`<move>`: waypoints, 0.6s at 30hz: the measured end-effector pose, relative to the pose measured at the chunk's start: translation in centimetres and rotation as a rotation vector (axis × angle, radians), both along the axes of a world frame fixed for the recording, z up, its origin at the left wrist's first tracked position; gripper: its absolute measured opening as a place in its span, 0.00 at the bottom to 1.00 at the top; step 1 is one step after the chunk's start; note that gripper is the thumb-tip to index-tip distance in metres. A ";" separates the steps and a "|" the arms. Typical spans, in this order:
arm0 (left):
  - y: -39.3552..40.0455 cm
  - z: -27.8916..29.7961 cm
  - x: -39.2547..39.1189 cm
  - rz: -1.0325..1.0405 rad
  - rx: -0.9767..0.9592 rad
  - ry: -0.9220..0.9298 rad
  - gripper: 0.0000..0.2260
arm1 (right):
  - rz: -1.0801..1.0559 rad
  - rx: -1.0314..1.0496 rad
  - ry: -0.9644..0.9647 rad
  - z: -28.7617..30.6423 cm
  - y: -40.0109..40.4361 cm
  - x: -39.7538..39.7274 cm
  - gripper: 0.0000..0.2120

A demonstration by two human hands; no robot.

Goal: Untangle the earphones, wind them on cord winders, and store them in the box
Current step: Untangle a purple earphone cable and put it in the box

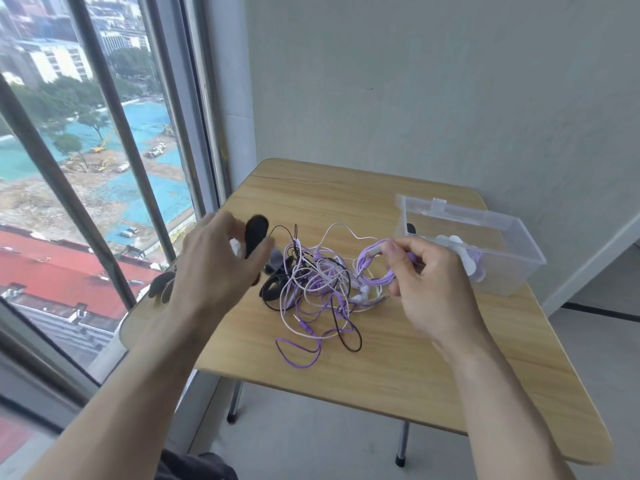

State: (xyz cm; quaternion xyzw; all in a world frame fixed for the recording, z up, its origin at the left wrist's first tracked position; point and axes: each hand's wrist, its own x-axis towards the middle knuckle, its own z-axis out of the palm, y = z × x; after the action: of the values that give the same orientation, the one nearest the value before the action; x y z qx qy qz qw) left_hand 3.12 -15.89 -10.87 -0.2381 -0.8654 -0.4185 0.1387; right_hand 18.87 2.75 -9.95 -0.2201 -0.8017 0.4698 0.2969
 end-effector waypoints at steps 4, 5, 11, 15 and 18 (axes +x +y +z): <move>1.1 1.3 2.5 -0.207 0.282 -0.066 0.15 | 0.097 -0.248 0.013 0.7 0.4 1.1 0.10; 1.4 1.3 3.1 -0.248 0.313 -0.110 0.16 | 0.123 -0.314 0.023 0.9 0.4 1.5 0.11; 3.8 0.4 6.2 -0.589 0.322 -0.415 0.15 | 0.273 -0.695 0.132 0.8 -0.9 2.7 0.11; 4.6 -0.5 7.4 -0.599 0.123 -0.402 0.23 | 0.336 -0.992 0.176 -0.6 -2.1 3.1 0.12; 5.0 -0.8 8.1 -0.621 0.097 -0.391 0.22 | 0.317 -1.076 0.223 -0.8 -2.4 2.9 0.12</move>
State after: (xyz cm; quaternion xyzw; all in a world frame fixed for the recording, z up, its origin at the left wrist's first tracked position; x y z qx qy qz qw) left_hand 11.19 -10.84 -11.67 -0.3980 -0.7412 -0.5188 -0.1516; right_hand 21.81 0.36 -10.73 -0.1664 -0.4365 0.8710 0.1519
